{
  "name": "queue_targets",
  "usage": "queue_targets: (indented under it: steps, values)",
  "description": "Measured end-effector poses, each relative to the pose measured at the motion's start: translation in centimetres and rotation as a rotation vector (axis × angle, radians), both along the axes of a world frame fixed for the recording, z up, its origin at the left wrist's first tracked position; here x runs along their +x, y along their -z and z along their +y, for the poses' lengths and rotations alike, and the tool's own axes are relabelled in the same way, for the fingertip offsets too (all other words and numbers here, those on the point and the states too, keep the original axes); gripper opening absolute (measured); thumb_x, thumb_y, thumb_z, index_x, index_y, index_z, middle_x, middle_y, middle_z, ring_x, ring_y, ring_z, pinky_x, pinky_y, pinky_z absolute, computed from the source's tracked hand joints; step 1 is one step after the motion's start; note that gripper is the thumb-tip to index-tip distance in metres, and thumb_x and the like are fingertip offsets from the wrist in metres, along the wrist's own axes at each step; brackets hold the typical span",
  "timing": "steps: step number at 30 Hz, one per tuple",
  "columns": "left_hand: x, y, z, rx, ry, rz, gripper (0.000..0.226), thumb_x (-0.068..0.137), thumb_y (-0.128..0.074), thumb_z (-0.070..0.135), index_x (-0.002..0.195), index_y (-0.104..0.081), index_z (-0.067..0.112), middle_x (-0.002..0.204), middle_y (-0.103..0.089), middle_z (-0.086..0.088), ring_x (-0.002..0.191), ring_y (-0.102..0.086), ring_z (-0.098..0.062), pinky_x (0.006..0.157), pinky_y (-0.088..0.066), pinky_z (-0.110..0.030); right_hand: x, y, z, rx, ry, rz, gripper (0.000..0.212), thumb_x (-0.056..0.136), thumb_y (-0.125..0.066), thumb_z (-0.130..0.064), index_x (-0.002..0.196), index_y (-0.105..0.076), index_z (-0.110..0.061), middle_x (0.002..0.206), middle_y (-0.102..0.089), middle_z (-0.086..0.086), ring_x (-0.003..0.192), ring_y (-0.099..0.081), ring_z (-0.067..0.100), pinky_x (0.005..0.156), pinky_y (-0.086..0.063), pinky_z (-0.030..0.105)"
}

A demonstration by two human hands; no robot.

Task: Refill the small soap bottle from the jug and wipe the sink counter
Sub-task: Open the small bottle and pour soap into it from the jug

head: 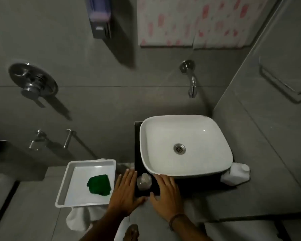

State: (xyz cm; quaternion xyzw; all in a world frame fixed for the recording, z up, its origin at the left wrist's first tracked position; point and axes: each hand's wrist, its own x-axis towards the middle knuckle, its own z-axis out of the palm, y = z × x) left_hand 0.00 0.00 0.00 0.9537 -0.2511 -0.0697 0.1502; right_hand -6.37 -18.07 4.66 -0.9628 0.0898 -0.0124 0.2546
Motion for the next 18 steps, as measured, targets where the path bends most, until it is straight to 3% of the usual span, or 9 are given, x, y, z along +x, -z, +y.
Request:
queue_targets:
  steps: [2, 5, 7, 10, 12, 14, 16, 18]
  values:
    - [1.2, 0.7, -0.3, -0.124, -0.009, 0.173, 0.098, 0.092, -0.055, 0.070, 0.166, -0.026, 0.014, 0.174, -0.026, -0.007, 0.163, -0.019, -0.028, 0.132, -0.013, -0.043, 1.0, 0.9, 1.9, 0.246, 0.153, 0.028, 0.065, 0.071, -0.069, -0.049, 0.134, -0.053, -0.045, 0.134, -0.057, -0.022, 0.119, -0.056, 0.004, 0.098, -0.052, 0.022]
    - [2.5, 1.3, -0.6, -0.350, -0.014, 0.347, 0.073, 0.089, -0.063, 0.056, 0.151, -0.052, 0.020, 0.150, -0.059, -0.002, 0.140, -0.056, -0.021, 0.112, -0.046, -0.032, 2.3, 1.6, 4.1, 0.480, 0.366, 0.036, 0.056, 0.062, -0.082, -0.048, 0.107, -0.055, -0.065, 0.109, -0.065, -0.034, 0.092, -0.064, -0.005, 0.069, -0.054, 0.010]
    - [2.9, 1.4, -0.4, -0.443, -0.048, 0.402, 0.058, 0.088, -0.071, 0.050, 0.140, -0.060, 0.028, 0.132, -0.066, 0.009, 0.119, -0.064, -0.009, 0.094, -0.047, -0.015, 3.2, 2.2, 4.8, 0.570, 0.479, 0.016, 0.049, 0.059, -0.088, -0.043, 0.096, -0.061, -0.059, 0.100, -0.067, -0.031, 0.089, -0.065, -0.007, 0.065, -0.057, 0.015]
    - [3.4, 1.8, 0.0, -0.484, -0.046, 0.429, 0.055, 0.083, -0.079, 0.038, 0.135, -0.066, 0.025, 0.125, -0.068, 0.011, 0.112, -0.066, -0.007, 0.089, -0.039, 0.000, 4.1, 2.6, 5.5, 0.566, 0.552, 0.000, 0.037, 0.061, -0.091, -0.033, 0.090, -0.069, -0.038, 0.092, -0.071, -0.018, 0.084, -0.067, 0.000, 0.072, -0.062, 0.025]
    - [3.8, 1.9, 0.2, -0.498, -0.016, 0.447, 0.057, 0.081, -0.081, 0.035, 0.135, -0.067, 0.023, 0.127, -0.070, 0.007, 0.114, -0.067, -0.008, 0.092, -0.042, -0.005, 4.1, 3.0, 5.5, 0.535, 0.547, -0.011, 0.032, 0.067, -0.089, -0.021, 0.093, -0.074, -0.032, 0.099, -0.073, -0.014, 0.092, -0.068, 0.004, 0.082, -0.063, 0.033]
    - [4.1, 2.1, 0.3, -0.521, 0.016, 0.447, 0.058, 0.082, -0.083, 0.034, 0.136, -0.067, 0.021, 0.129, -0.070, 0.005, 0.116, -0.067, -0.011, 0.095, -0.047, -0.016, 3.9, 2.9, 5.4, 0.556, 0.492, -0.003, 0.043, 0.073, -0.083, -0.009, 0.109, -0.075, -0.030, 0.113, -0.073, -0.011, 0.105, -0.068, 0.008, 0.094, -0.060, 0.036]
    - [4.2, 2.2, 0.3, -0.540, 0.039, 0.440, 0.059, 0.083, -0.085, 0.032, 0.138, -0.066, 0.019, 0.132, -0.070, 0.002, 0.118, -0.067, -0.013, 0.099, -0.053, -0.026, 3.4, 2.6, 5.5, 0.604, 0.476, -0.006, 0.062, 0.073, -0.082, -0.003, 0.127, -0.067, -0.029, 0.124, -0.068, -0.012, 0.115, -0.064, 0.006, 0.099, -0.057, 0.027]
    - [4.2, 2.4, 0.4, -0.560, 0.042, 0.439, 0.059, 0.085, -0.085, 0.029, 0.140, -0.065, 0.019, 0.133, -0.070, 0.001, 0.120, -0.067, -0.015, 0.103, -0.055, -0.035, 3.3, 2.2, 6.1, 0.626, 0.530, -0.031, 0.074, 0.067, -0.088, -0.007, 0.129, -0.060, -0.035, 0.122, -0.066, -0.016, 0.112, -0.064, 0.004, 0.090, -0.056, 0.014]
